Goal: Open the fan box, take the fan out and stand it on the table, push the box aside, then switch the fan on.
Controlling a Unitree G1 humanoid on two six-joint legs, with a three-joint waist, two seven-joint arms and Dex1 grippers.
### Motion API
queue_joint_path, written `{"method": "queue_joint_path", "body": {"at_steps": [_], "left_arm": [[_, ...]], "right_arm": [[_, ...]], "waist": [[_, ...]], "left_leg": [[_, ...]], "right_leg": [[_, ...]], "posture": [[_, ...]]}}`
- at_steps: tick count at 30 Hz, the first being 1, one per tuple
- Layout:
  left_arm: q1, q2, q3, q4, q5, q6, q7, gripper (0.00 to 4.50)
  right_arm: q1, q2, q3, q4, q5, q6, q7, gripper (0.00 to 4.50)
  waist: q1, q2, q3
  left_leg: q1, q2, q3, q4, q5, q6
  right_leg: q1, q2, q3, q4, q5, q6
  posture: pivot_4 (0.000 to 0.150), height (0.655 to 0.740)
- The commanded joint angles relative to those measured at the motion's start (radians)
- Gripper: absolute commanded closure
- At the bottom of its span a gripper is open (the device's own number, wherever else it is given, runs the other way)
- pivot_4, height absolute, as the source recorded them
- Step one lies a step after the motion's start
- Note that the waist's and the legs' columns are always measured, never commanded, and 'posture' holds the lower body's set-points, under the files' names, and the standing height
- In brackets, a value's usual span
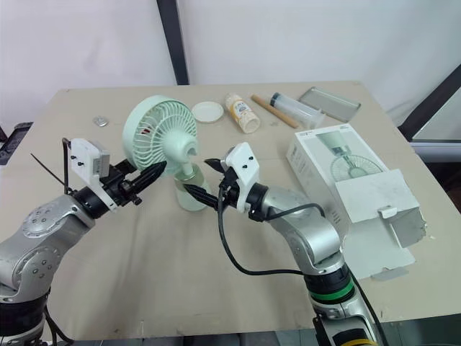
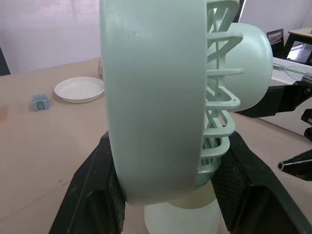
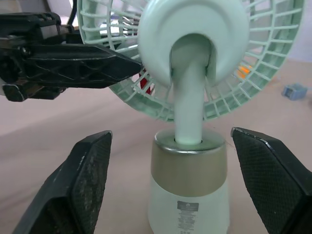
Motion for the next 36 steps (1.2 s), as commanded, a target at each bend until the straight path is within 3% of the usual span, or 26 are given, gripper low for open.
{"method": "queue_joint_path", "body": {"at_steps": [1, 3, 5, 17, 21, 36], "left_arm": [[-0.029, -0.014, -0.002, -0.048, 0.004, -0.016, 0.005, 2.64], [-0.028, -0.018, -0.008, -0.053, 0.004, -0.011, 0.007, 2.64], [-0.027, -0.021, -0.011, -0.054, 0.007, -0.008, 0.007, 2.64], [-0.007, -0.032, -0.02, -0.075, 0.019, 0.001, 0.01, 2.64], [-0.011, -0.037, -0.024, -0.075, 0.021, 0.003, 0.012, 2.64], [-0.028, -0.052, -0.044, -0.082, 0.021, 0.006, 0.022, 2.64]], "right_arm": [[-0.017, 0.019, 0.008, -0.024, -0.015, 0.005, -0.035, 1.12], [-0.02, 0.024, 0.012, -0.015, -0.023, 0.008, -0.045, 1.9], [-0.019, 0.027, 0.015, -0.012, -0.029, 0.009, -0.052, 2.41], [-0.031, 0.043, 0.01, 0.019, -0.053, 0.011, -0.069, 2.41], [-0.035, 0.046, 0.004, 0.027, -0.054, 0.014, -0.078, 3.62], [-0.041, 0.067, 0.015, 0.037, -0.066, 0.014, -0.088, 3.62]], "waist": [[0.0, 0.0, 0.0], [0.0, 0.0, 0.0], [0.0, 0.0, 0.0], [-0.001, 0.0, 0.0], [-0.001, 0.0, 0.0], [-0.001, 0.0, 0.0]], "left_leg": [[0.0, 0.0, 0.0, 0.0, 0.0, 0.0], [0.0, 0.0, 0.0, 0.0, 0.0, 0.0], [0.0, 0.0, 0.0, 0.0, 0.0, 0.0], [0.0, 0.0, 0.0, 0.0, 0.0, 0.0], [0.0, 0.0, 0.0, 0.0, 0.0, 0.0], [0.0, 0.0, 0.0, 0.001, 0.0, 0.0]], "right_leg": [[0.0, 0.0, 0.0, 0.0, 0.0, 0.0], [0.0, 0.0, 0.0, 0.0, 0.0, 0.0], [0.0, 0.0, 0.0, 0.0, 0.0, 0.0], [0.0, 0.0, 0.0, 0.0, 0.0, 0.0], [0.0, 0.0, 0.0, 0.001, 0.0, 0.0], [0.0, 0.0, 0.0, 0.001, 0.0, 0.0]], "posture": [[0.15, 0.74], [0.15, 0.74], [0.15, 0.74], [0.15, 0.74], [0.15, 0.74], [0.15, 0.74]]}}
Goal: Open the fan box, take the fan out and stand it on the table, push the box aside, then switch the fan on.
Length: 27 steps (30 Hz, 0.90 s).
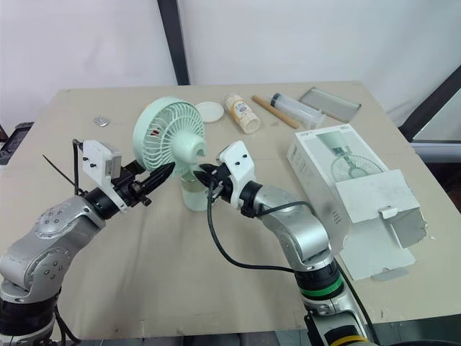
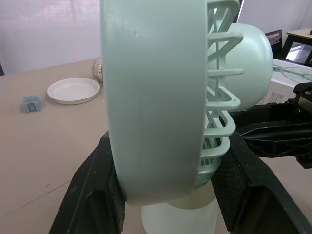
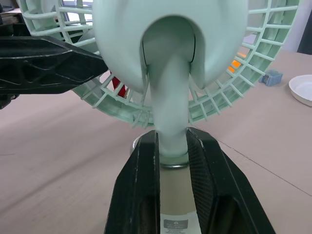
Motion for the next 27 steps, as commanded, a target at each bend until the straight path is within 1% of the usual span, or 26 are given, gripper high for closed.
{"method": "queue_joint_path", "body": {"at_steps": [1, 4, 6, 7, 8, 9, 20, 22, 23, 24, 25, 27], "left_arm": [[-0.021, -0.011, -0.005, -0.068, -0.019, -0.003, -0.006, 2.64], [-0.016, -0.014, -0.009, -0.079, -0.026, 0.007, -0.007, 2.64], [-0.015, -0.016, -0.011, -0.082, -0.026, 0.011, -0.006, 2.64], [-0.014, -0.016, -0.011, -0.084, -0.026, 0.013, -0.007, 2.64], [-0.013, -0.017, -0.011, -0.085, -0.026, 0.015, -0.007, 2.64], [-0.013, -0.017, -0.011, -0.086, -0.027, 0.017, -0.007, 2.64], [-0.01, -0.018, -0.009, -0.084, -0.019, 0.028, -0.013, 2.64], [-0.011, -0.02, -0.011, -0.084, -0.018, 0.028, -0.012, 2.64], [-0.011, -0.021, -0.012, -0.085, -0.017, 0.028, -0.011, 2.64], [-0.01, -0.022, -0.013, -0.085, -0.017, 0.028, -0.011, 2.64], [-0.01, -0.022, -0.013, -0.086, -0.017, 0.028, -0.011, 2.64], [-0.01, -0.023, -0.013, -0.086, -0.016, 0.028, -0.011, 2.64]], "right_arm": [[-0.016, 0.014, -0.001, -0.012, 0.006, -0.002, 0.0, 3.62], [-0.012, 0.021, -0.008, -0.014, 0.021, 0.02, -0.001, 3.62], [-0.011, 0.025, -0.012, -0.015, 0.025, 0.028, -0.003, 3.13], [-0.012, 0.02, -0.005, -0.014, 0.012, 0.015, -0.001, 3.01], [-0.012, 0.014, 0.003, -0.013, -0.004, 0.001, 0.0, 2.61], [-0.012, 0.012, 0.005, -0.012, -0.009, -0.003, -0.001, 2.32], [-0.005, 0.025, 0.008, -0.02, -0.016, 0.006, -0.003, 2.32], [-0.005, 0.024, 0.007, -0.016, -0.015, 0.008, -0.001, 2.83], [-0.006, 0.023, 0.006, -0.014, -0.014, 0.009, 0.0, 3.3], [-0.007, 0.023, 0.006, -0.013, -0.015, 0.009, 0.001, 3.51], [-0.008, 0.022, 0.005, -0.011, -0.015, 0.009, 0.002, 3.98], [-0.009, 0.021, 0.005, -0.008, -0.015, 0.011, 0.004, 4.1]], "waist": [[0.0, 0.0, 0.0], [0.0, 0.0, 0.0], [0.0, 0.0, 0.0], [0.0, 0.0, 0.0], [0.0, 0.0, 0.0], [-0.001, 0.0, 0.0], [-0.001, 0.0, 0.0], [-0.001, 0.0, 0.0], [-0.001, 0.0, 0.0], [-0.001, 0.0, 0.0], [-0.001, 0.0, 0.0], [-0.001, 0.0, 0.0]], "left_leg": [[0.0, 0.0, 0.0, 0.0, 0.0, 0.0], [0.0, 0.0, 0.0, 0.0, 0.0, 0.0], [0.0, 0.0, 0.0, 0.0, 0.0, 0.0], [0.0, 0.0, 0.0, 0.0, 0.0, 0.0], [0.0, 0.0, 0.0, 0.0, 0.0, 0.0], [0.0, 0.0, 0.0, 0.0, 0.0, 0.0], [0.0, 0.0, 0.0, 0.0, 0.0, 0.0], [0.0, 0.0, 0.0, 0.0, 0.0, 0.0], [0.0, 0.0, 0.0, 0.0, 0.0, 0.0], [0.0, 0.0, 0.0, 0.0, 0.0, 0.0], [0.0, 0.0, 0.0, 0.0, 0.0, 0.0], [0.0, 0.0, 0.0, 0.0, 0.0, 0.0]], "right_leg": [[0.0, 0.0, 0.0, 0.0, 0.0, 0.0], [0.0, 0.0, 0.0, 0.0, 0.0, 0.0], [0.0, 0.0, 0.0, 0.0, 0.0, 0.0], [0.0, 0.0, 0.0, 0.0, 0.0, 0.0], [0.0, 0.0, 0.0, 0.0, 0.0, 0.0], [0.0, 0.0, 0.0, 0.0, 0.0, 0.0], [0.0, 0.0, 0.0, 0.0, 0.0, 0.0], [0.0, 0.0, 0.0, 0.0, 0.0, 0.0], [0.0, 0.0, 0.0, 0.0, 0.0, 0.0], [0.0, 0.0, 0.0, 0.0, 0.0, 0.0], [0.0, 0.0, 0.0, 0.0, 0.0, 0.0], [0.0, 0.0, 0.0, 0.0, 0.0, 0.0]], "posture": [[0.15, 0.74], [0.15, 0.74], [0.15, 0.74], [0.15, 0.74], [0.15, 0.74], [0.15, 0.74], [0.15, 0.74], [0.15, 0.74], [0.15, 0.74], [0.15, 0.74], [0.15, 0.74], [0.15, 0.74]]}}
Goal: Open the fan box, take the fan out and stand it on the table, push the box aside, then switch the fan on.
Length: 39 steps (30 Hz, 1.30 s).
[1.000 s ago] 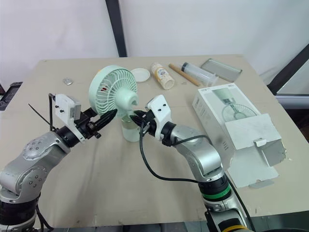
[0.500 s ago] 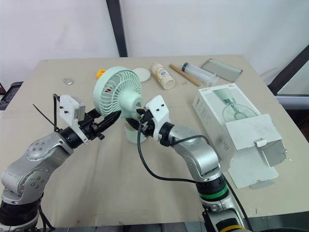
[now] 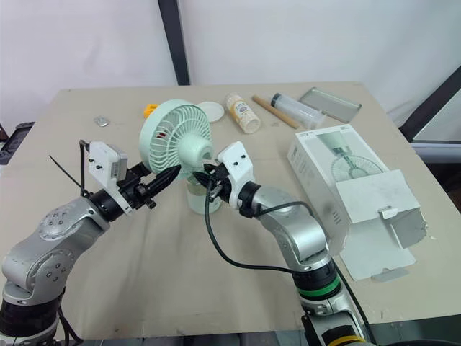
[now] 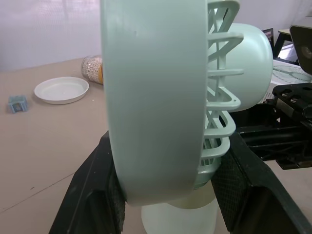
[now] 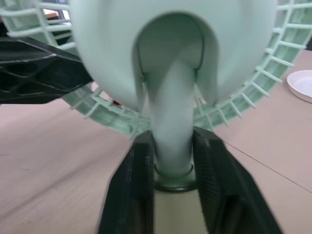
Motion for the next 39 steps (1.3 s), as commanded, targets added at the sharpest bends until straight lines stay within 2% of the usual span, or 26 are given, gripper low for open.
{"method": "queue_joint_path", "body": {"at_steps": [1, 16, 17, 20, 21, 22, 28, 31, 39], "left_arm": [[-0.008, -0.003, 0.003, -0.054, -0.016, -0.01, -0.011, 2.64], [0.002, 0.0, 0.012, -0.06, -0.035, 0.009, -0.015, 2.64], [0.004, 0.004, 0.013, -0.06, -0.038, 0.011, -0.02, 1.59], [0.005, 0.011, 0.014, -0.059, -0.04, 0.011, -0.025, 0.71], [0.003, 0.012, 0.014, -0.058, -0.037, 0.01, -0.025, 0.22], [0.002, 0.012, 0.015, -0.057, -0.035, 0.01, -0.025, 0.02], [-0.004, 0.039, 0.034, -0.048, -0.024, 0.004, -0.045, 0.02], [0.021, 0.093, 0.085, -0.039, -0.035, -0.006, -0.093, 0.02], [0.123, 0.283, 0.338, 0.017, -0.223, 0.071, -0.315, 0.02]], "right_arm": [[-0.01, 0.003, 0.004, -0.011, 0.007, -0.004, 0.01, 4.11], [-0.011, -0.001, 0.009, -0.005, 0.003, 0.002, 0.015, 4.11], [-0.011, 0.0, 0.01, -0.004, 0.003, 0.001, 0.015, 4.11], [-0.013, 0.001, 0.01, -0.001, 0.002, 0.0, 0.016, 4.11], [-0.013, 0.001, 0.01, 0.0, 0.0, -0.001, 0.017, 4.11], [-0.013, 0.001, 0.01, 0.002, -0.001, -0.003, 0.017, 4.11], [-0.014, 0.003, 0.012, 0.009, -0.01, -0.014, 0.019, 4.11], [-0.011, -0.005, 0.003, 0.011, -0.009, -0.028, 0.031, 4.11], [-0.04, -0.079, -0.087, 0.052, 0.091, -0.109, 0.216, 4.11]], "waist": [[0.0, 0.0, 0.0], [0.0, 0.0, 0.0], [0.0, 0.0, 0.0], [0.0, 0.0, 0.0], [0.0, 0.0, 0.0], [0.0, 0.0, 0.0], [0.0, 0.0, 0.0], [-0.001, 0.0, 0.0], [-0.001, 0.0, 0.0]], "left_leg": [[0.0, 0.0, 0.0, 0.0, 0.0, 0.0], [0.0, 0.0, 0.0, 0.0, 0.0, 0.0], [0.0, 0.0, 0.0, 0.0, 0.0, 0.0], [0.0, 0.0, 0.0, 0.0, 0.0, 0.0], [0.0, 0.0, 0.0, 0.0, 0.0, 0.0], [0.0, 0.0, 0.0, 0.0, 0.0, 0.0], [0.0, 0.0, 0.0, 0.0, 0.0, 0.0], [0.0, 0.0, 0.0, 0.0, 0.0, 0.0], [0.0, 0.0, 0.0, 0.0, 0.0, 0.0]], "right_leg": [[0.0, 0.0, 0.0, 0.0, 0.0, 0.0], [0.0, 0.0, 0.0, 0.0, 0.0, 0.0], [0.0, 0.0, 0.0, 0.0, 0.0, 0.0], [0.0, 0.0, 0.0, 0.0, 0.0, 0.0], [0.0, 0.0, 0.0, 0.0, 0.0, 0.0], [0.0, 0.0, 0.0, 0.0, 0.0, 0.0], [0.0, 0.001, 0.0, 0.001, 0.0, 0.0], [0.0, 0.001, 0.0, 0.001, 0.0, 0.0], [0.0, 0.001, 0.0, 0.0, 0.0, 0.0]], "posture": [[0.15, 0.74], [0.15, 0.74], [0.15, 0.74], [0.15, 0.74], [0.15, 0.74], [0.15, 0.74], [0.15, 0.74], [0.15, 0.74], [0.15, 0.74]]}}
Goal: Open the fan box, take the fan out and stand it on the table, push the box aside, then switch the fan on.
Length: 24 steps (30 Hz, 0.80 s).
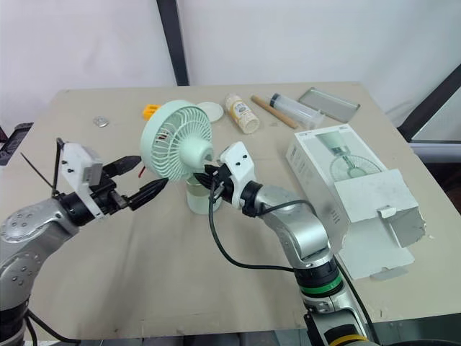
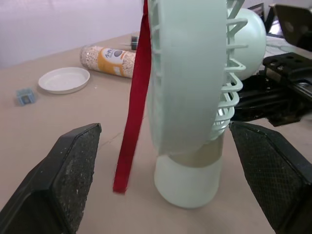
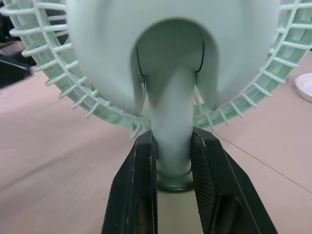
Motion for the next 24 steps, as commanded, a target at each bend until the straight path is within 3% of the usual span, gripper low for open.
{"method": "queue_joint_path", "body": {"at_steps": [1, 7, 11, 16, 23, 24], "left_arm": [[0.07, 0.152, 0.219, 0.036, -0.173, 0.068, -0.19, 0.02], [0.158, 0.243, 0.247, 0.046, -0.227, 0.102, -0.311, 0.02], [0.202, 0.252, 0.222, 0.04, -0.207, 0.084, -0.339, 0.02], [0.239, 0.222, 0.143, 0.014, -0.139, 0.039, -0.326, 0.02], [0.302, 0.116, -0.014, -0.029, -0.019, -0.051, -0.275, 0.02], [0.301, 0.102, -0.027, -0.024, -0.011, -0.057, -0.266, 0.27]], "right_arm": [[-0.037, -0.069, -0.091, 0.027, 0.109, -0.085, 0.19, 4.11], [-0.048, -0.145, -0.123, 0.065, 0.218, -0.138, 0.427, 4.11], [-0.037, -0.175, -0.117, 0.049, 0.283, -0.144, 0.549, 4.11], [0.001, -0.223, -0.051, 0.037, 0.245, -0.207, 0.655, 4.11], [0.047, -0.216, -0.004, 0.052, 0.176, -0.278, 0.644, 4.11], [0.055, -0.214, 0.0, 0.049, 0.17, -0.284, 0.641, 4.11]], "waist": [[0.0, 0.0, 0.0], [0.0, 0.001, 0.001], [0.0, 0.001, 0.001], [0.001, 0.001, 0.001], [0.002, 0.001, 0.001], [0.003, 0.001, 0.001]], "left_leg": [[0.0, 0.0, 0.0, 0.0, 0.0, 0.0], [0.0, 0.0, 0.0, -0.001, 0.0, 0.001], [0.0, 0.001, 0.0, -0.001, 0.0, 0.001], [0.0, 0.0, 0.0, -0.001, -0.001, 0.001], [0.0, 0.001, 0.0, -0.001, -0.001, 0.001], [-0.001, 0.001, -0.001, -0.001, -0.001, 0.001]], "right_leg": [[0.0, 0.0, 0.0, 0.0, 0.0, 0.0], [0.0, 0.0, -0.001, -0.001, 0.0, 0.0], [0.0, 0.0, 0.0, -0.001, 0.0, 0.0], [0.0, -0.001, -0.001, -0.002, 0.0, 0.0], [0.0, -0.001, 0.0, -0.002, 0.0, 0.0], [0.0, -0.001, 0.0, -0.002, 0.0, 0.0]], "posture": [[0.15, 0.74], [0.15, 0.74], [0.15, 0.74], [0.15, 0.74], [0.15, 0.74], [0.15, 0.74]]}}
